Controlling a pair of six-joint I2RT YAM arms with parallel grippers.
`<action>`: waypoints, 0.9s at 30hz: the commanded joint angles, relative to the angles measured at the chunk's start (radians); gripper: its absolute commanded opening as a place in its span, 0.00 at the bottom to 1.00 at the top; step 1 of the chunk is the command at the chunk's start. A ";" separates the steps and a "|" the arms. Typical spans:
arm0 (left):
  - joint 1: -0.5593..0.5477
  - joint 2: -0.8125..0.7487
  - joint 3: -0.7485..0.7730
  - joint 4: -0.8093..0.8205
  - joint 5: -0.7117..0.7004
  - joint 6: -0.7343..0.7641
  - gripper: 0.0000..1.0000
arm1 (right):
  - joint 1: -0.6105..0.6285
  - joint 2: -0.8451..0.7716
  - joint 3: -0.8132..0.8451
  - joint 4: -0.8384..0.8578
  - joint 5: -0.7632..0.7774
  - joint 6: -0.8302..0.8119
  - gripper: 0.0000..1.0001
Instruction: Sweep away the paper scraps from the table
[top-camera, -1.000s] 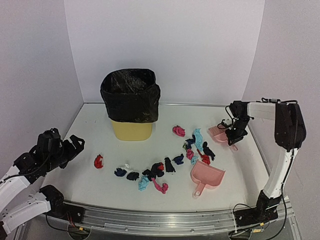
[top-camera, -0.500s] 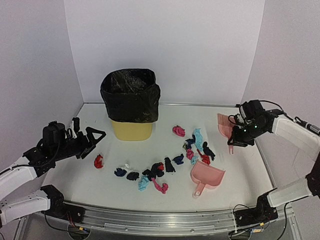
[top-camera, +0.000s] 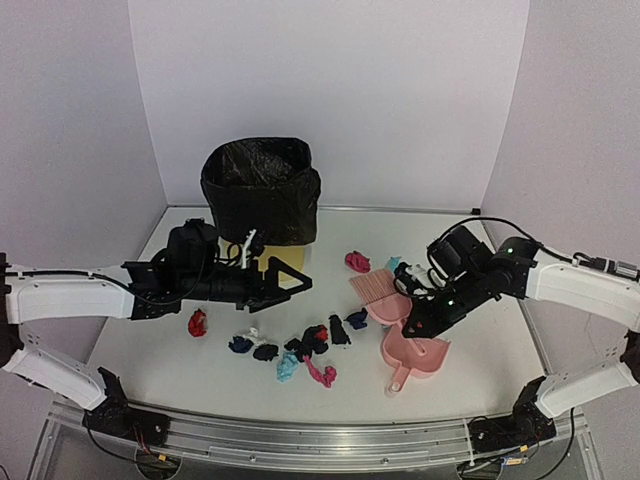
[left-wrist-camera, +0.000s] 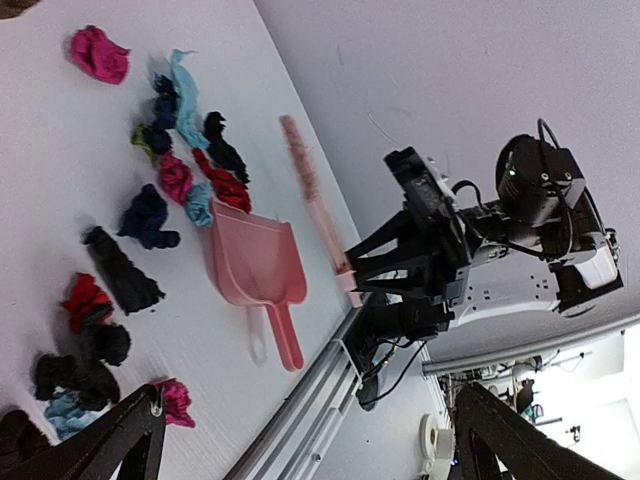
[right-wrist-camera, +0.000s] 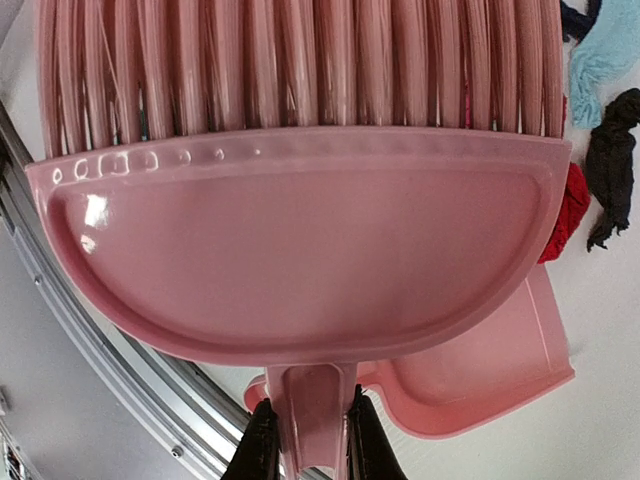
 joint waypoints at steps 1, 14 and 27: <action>-0.068 0.117 0.151 0.041 0.094 0.044 1.00 | 0.073 0.056 0.059 0.008 0.026 -0.117 0.00; -0.072 0.329 0.289 -0.038 0.270 0.012 1.00 | 0.203 0.097 0.146 0.003 0.014 -0.332 0.00; -0.079 0.434 0.302 0.049 0.412 -0.057 0.85 | 0.217 0.148 0.209 0.004 0.050 -0.413 0.00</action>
